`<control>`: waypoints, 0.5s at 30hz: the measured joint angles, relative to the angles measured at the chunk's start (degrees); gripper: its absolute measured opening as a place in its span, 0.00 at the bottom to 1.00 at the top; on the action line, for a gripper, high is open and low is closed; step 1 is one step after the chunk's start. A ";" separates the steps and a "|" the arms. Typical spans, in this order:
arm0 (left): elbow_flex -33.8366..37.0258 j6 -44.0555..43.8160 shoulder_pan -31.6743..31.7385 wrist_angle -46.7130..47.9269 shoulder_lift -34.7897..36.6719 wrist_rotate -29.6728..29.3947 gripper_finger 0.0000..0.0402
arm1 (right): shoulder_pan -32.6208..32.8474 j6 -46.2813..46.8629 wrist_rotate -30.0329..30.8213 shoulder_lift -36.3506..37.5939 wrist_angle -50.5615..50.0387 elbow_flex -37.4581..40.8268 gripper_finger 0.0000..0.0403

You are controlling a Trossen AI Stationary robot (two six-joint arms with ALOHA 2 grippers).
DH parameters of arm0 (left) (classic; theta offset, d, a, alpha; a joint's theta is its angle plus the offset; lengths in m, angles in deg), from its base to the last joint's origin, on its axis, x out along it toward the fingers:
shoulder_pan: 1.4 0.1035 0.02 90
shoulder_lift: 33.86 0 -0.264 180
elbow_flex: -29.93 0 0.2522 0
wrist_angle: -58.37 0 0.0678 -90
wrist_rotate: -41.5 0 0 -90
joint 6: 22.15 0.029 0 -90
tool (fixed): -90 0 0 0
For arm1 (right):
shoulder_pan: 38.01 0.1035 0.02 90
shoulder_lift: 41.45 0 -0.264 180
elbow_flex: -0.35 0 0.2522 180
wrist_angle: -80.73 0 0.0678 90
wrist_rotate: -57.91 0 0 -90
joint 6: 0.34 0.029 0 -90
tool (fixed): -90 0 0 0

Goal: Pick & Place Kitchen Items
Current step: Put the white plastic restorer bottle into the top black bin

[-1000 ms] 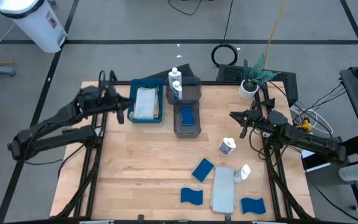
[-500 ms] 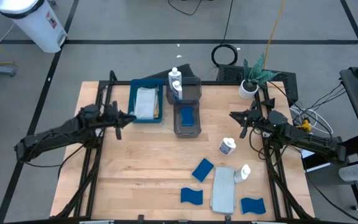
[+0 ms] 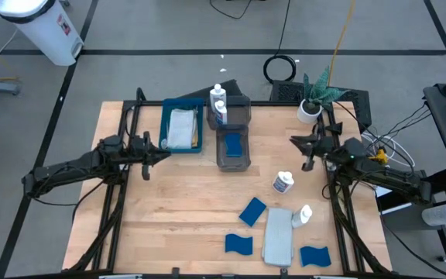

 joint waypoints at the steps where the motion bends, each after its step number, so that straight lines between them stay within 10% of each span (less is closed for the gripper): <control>1: 0.00 0.00 0.00 0.00 0.00 0.00 0.09 | 0.01 1.04 -0.03 0.00 3.35 0.03 0.05; 8: 0.00 -0.04 0.02 0.09 -0.02 -2.80 0.09 | 0.01 24.59 0.35 0.02 18.87 0.02 0.05; 15: 0.00 -0.04 0.02 0.65 -0.02 -3.10 0.09 | 0.00 22.39 1.60 0.00 20.11 0.02 0.05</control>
